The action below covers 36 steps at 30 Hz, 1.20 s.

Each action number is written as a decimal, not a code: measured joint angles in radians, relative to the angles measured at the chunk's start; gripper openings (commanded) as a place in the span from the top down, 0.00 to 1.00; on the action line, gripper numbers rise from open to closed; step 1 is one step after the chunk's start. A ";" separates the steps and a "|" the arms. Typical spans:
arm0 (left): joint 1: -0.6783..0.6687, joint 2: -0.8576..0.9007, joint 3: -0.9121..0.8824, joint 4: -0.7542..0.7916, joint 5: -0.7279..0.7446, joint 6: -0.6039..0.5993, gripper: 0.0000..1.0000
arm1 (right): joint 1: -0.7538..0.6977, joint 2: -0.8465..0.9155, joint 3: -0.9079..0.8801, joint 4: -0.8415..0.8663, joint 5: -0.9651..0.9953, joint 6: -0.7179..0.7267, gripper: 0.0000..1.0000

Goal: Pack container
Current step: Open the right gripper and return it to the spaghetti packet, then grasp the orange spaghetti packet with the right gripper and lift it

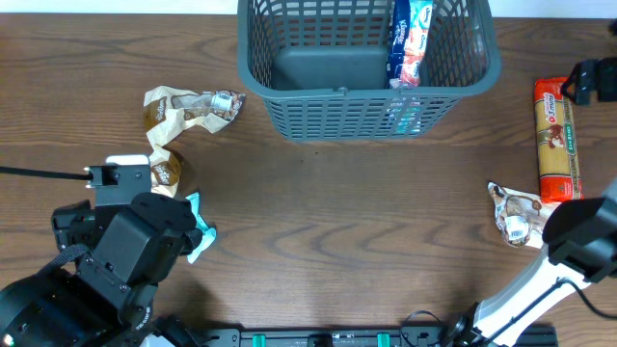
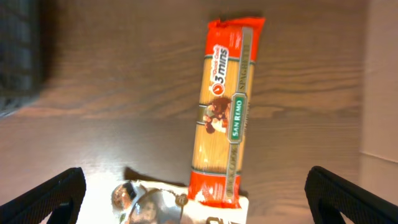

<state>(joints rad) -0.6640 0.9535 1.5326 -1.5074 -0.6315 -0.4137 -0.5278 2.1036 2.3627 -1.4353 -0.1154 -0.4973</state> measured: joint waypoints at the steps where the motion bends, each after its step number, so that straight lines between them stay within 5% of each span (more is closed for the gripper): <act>1: 0.000 0.000 0.000 0.000 0.000 0.000 0.01 | -0.002 0.013 -0.027 0.027 0.003 0.011 0.01; 21: 0.000 0.000 0.000 0.000 0.000 0.000 0.01 | -0.075 0.165 -0.108 0.182 0.100 0.172 0.01; 36: 0.000 0.000 0.000 0.000 0.000 0.000 0.01 | -0.085 0.279 -0.109 0.158 0.056 0.121 0.01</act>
<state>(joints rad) -0.6640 0.9535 1.5322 -1.5074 -0.6315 -0.4137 -0.6132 2.3825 2.2539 -1.2774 -0.0597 -0.3767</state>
